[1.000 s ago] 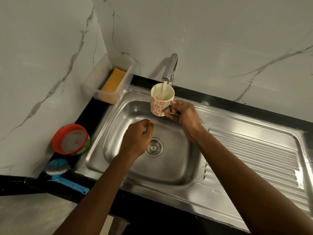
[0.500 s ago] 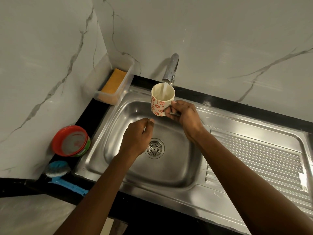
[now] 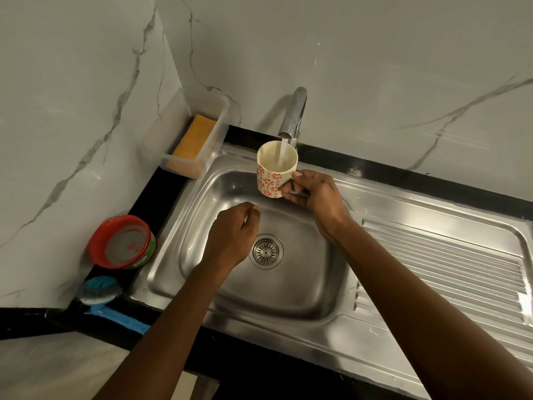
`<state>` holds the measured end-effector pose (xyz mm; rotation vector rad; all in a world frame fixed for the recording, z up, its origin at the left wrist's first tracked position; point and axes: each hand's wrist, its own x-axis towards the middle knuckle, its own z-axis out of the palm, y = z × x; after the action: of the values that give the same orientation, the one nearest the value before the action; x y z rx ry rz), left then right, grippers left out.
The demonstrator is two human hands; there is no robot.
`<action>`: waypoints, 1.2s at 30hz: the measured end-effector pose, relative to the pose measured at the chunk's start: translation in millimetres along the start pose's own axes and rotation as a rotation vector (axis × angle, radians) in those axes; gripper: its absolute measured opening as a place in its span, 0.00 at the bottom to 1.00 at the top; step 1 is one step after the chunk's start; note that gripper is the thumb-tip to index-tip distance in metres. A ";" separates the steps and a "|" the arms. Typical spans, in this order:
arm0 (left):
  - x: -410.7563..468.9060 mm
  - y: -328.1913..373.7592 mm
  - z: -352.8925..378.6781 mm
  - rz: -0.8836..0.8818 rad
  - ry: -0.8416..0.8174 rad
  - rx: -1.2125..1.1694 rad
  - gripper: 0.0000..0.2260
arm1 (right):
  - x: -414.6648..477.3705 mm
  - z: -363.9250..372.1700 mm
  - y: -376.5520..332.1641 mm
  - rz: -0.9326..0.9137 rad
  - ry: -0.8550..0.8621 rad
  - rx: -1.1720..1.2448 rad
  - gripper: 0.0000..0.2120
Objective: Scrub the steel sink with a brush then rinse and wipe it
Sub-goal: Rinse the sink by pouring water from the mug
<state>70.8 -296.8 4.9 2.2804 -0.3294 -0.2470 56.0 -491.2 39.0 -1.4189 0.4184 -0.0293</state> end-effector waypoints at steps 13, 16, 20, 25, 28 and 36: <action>2.4 5.6 12.9 -0.025 -0.038 -0.008 0.13 | -1.2 -13.5 9.6 -0.005 0.009 -0.002 0.14; 4.0 4.3 25.7 -0.046 -0.073 -0.020 0.12 | -10.8 -27.3 12.1 0.007 0.009 -0.007 0.16; 10.6 0.2 64.5 -0.002 -0.178 -0.007 0.15 | -27.6 -68.4 12.9 0.062 0.048 -0.058 0.16; 34.6 9.3 138.9 0.307 -0.328 0.158 0.28 | -40.2 -142.5 -5.5 0.141 0.151 -0.332 0.15; 59.6 30.2 176.0 0.427 -0.347 0.323 0.32 | -35.4 -176.0 -14.6 0.205 0.192 -0.534 0.14; 103.3 57.2 223.4 0.510 -0.475 0.475 0.30 | 1.7 -190.7 -27.5 0.246 0.170 -0.799 0.10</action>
<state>97.0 -521.7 -107.1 2.4688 -1.3118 -0.4817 6.9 -677.2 47.5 -2.1452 0.7988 0.2433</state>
